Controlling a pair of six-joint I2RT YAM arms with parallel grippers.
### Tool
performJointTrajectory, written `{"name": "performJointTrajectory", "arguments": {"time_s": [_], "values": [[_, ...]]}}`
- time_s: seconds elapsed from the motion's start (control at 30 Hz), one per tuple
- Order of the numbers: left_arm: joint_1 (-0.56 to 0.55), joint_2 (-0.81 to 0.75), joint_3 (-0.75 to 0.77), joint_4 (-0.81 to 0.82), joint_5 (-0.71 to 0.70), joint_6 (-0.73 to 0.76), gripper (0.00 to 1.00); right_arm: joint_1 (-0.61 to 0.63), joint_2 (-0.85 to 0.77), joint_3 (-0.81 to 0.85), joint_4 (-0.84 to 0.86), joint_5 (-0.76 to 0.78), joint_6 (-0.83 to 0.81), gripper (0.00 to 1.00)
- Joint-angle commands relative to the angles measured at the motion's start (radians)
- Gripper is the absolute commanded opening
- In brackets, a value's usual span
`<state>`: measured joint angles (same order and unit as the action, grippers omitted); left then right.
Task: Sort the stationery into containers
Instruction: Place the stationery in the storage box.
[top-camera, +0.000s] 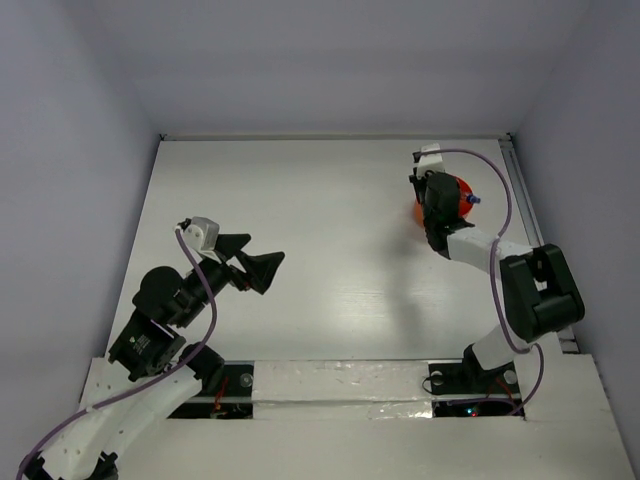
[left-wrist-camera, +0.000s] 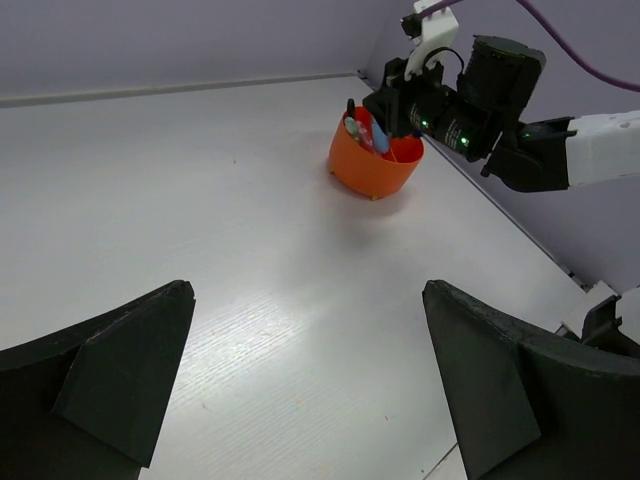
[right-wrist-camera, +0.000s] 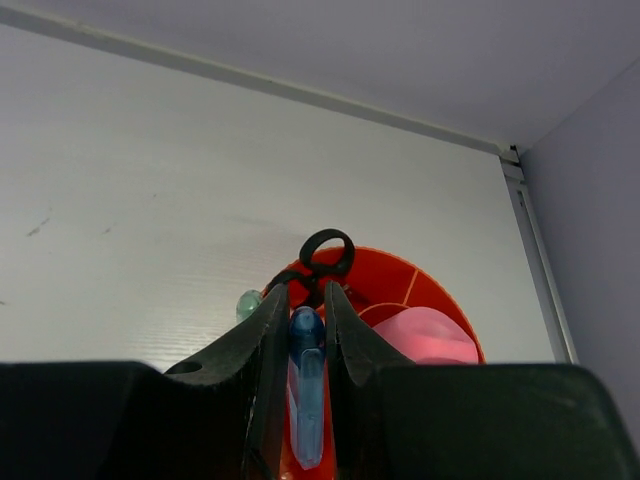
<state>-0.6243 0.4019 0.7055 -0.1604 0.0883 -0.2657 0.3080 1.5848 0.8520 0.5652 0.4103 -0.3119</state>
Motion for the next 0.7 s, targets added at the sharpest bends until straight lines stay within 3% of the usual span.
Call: {"name": "performJointTrajectory", "arguments": {"time_s": [0.0, 0.03, 0.13, 0.3, 0.4, 0.53, 0.67], "values": [[0.009, -0.011, 0.012, 0.028, -0.01, 0.014, 0.99, -0.004, -0.016, -0.049, 0.189, 0.041, -0.001, 0.0], [0.009, -0.011, 0.012, 0.028, -0.01, 0.014, 0.99, -0.004, -0.017, -0.062, 0.22, 0.048, 0.003, 0.01], [0.009, -0.009, 0.011, 0.032, -0.01, 0.014, 0.99, -0.004, -0.034, -0.099, 0.229, 0.065, 0.048, 0.23], [0.009, -0.009, 0.011, 0.03, -0.016, 0.013, 0.99, -0.004, -0.088, -0.157, 0.237, 0.077, 0.115, 0.34], [0.018, -0.005, 0.009, 0.032, -0.018, 0.011, 0.99, -0.004, -0.123, -0.169, 0.219, 0.064, 0.146, 0.51], [0.018, 0.0, 0.011, 0.032, -0.024, 0.008, 0.99, -0.004, -0.183, -0.148, 0.13, 0.061, 0.21, 0.74], [0.018, 0.006, 0.012, 0.042, -0.029, -0.001, 0.99, -0.004, -0.301, -0.102, -0.013, 0.015, 0.281, 0.92]]}}
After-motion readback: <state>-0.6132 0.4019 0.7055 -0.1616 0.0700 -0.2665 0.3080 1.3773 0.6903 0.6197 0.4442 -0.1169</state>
